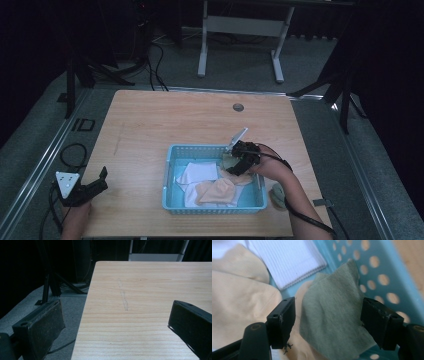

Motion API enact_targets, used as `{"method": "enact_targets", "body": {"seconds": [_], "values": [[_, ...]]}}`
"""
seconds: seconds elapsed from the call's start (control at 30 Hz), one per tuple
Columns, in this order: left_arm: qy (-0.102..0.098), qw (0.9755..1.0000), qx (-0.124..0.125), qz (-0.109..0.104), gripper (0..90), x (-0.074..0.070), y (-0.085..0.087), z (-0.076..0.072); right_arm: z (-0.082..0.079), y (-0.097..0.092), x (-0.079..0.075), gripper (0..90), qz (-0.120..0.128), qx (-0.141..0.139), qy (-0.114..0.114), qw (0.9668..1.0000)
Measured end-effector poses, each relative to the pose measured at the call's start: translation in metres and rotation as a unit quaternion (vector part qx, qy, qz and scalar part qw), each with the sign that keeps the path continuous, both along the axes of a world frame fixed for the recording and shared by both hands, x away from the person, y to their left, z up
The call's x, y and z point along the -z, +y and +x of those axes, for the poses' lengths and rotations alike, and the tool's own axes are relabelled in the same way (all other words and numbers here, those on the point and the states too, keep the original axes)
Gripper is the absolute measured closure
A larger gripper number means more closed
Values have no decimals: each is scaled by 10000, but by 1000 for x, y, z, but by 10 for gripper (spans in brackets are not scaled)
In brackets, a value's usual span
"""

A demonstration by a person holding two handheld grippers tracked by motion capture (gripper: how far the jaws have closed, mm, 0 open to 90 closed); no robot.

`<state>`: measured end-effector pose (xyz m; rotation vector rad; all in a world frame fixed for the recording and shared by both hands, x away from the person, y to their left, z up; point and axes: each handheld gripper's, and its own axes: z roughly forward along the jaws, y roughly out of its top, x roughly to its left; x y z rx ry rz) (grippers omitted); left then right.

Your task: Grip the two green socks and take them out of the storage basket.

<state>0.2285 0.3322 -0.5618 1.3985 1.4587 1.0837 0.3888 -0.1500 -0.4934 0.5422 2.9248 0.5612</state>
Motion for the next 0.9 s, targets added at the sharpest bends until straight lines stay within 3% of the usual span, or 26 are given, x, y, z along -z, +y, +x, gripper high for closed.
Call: {"method": "enact_targets", "body": {"seconds": [0.17,0.33,0.43,0.57,0.9], "values": [[2,10000,-3,-1,5,0,0,0,-3,9,11,349,-417,-154,-12,9990],[9,10000,-5,-2,5,0,0,0,-5,9,15,536,-591,-308,31,9978],[13,10000,-7,-7,5,0,0,0,-6,8,14,655,-539,-316,-47,9980],[18,10000,-14,-7,5,0,0,1,-6,6,10,722,-491,-347,-27,9982],[14,10000,-18,-5,5,0,0,0,-10,5,-16,737,-128,-428,-115,9989]]}}
